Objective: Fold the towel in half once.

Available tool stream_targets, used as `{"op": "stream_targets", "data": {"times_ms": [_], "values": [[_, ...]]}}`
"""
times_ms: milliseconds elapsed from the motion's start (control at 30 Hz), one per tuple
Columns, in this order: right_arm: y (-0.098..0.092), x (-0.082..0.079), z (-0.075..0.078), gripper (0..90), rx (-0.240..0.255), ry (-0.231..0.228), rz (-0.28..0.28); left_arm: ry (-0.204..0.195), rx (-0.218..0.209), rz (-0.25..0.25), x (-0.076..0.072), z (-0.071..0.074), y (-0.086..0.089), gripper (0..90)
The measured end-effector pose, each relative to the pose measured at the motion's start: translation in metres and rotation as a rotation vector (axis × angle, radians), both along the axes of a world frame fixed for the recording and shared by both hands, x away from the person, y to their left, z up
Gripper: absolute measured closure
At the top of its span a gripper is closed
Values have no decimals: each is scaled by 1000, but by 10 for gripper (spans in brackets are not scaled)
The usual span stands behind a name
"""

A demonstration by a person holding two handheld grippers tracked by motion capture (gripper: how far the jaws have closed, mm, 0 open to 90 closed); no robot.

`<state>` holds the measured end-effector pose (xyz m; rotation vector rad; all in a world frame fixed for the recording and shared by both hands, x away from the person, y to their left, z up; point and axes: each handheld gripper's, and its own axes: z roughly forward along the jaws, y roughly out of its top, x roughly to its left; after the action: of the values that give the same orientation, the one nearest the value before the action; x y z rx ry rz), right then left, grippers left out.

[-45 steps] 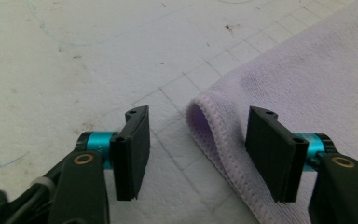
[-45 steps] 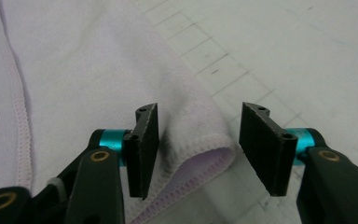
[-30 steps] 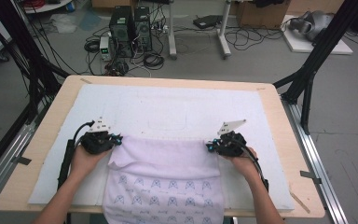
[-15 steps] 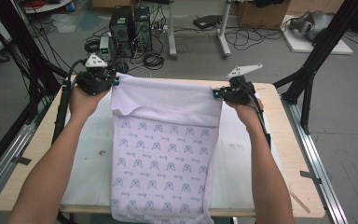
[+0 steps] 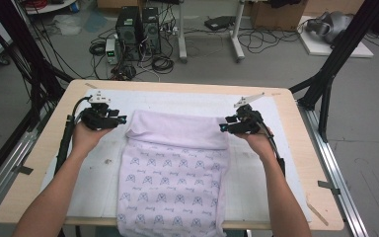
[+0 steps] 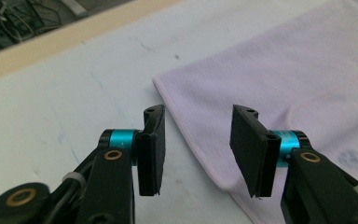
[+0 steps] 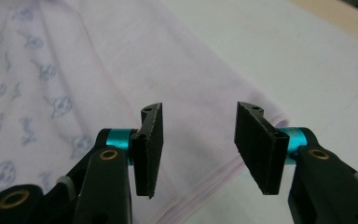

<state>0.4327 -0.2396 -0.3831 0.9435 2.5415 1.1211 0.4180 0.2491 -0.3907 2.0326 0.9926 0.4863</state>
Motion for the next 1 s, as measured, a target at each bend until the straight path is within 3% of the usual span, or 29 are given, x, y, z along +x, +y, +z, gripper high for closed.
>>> {"op": "stream_targets", "data": {"times_ms": [67,133,167,367,500,567,633,667,700,767,967,1000], "values": [[1,-8,-6,515,14,3,14,29,-4,-34,-6,-6,1,548],[2,-15,-13,514,20,7,30,16,-31,-64,-14,-12,1,544],[3,-18,-16,511,22,18,33,30,-44,-80,-16,-14,0,543],[6,-31,-34,500,18,51,57,56,-54,-155,-24,-24,-10,481],[6,-29,-42,498,6,66,51,56,-45,-183,-24,-28,-18,463],[7,-28,-45,529,-6,70,51,65,-30,-203,-23,-31,-20,530],[9,-28,-47,608,-17,65,51,71,-13,-210,-23,-32,-21,683],[9,-29,-48,683,-16,72,53,66,0,-214,-24,-33,-21,793],[10,-30,-48,743,-17,76,69,55,7,-208,-25,-32,-21,850],[10,-32,-47,825,-21,61,85,42,0,-196,-28,-30,-18,886],[7,-48,-26,847,25,-11,113,-34,-55,-184,-51,-15,-2,896],[7,-53,-22,846,32,-24,119,-29,-60,-193,-56,-13,0,896]]}}
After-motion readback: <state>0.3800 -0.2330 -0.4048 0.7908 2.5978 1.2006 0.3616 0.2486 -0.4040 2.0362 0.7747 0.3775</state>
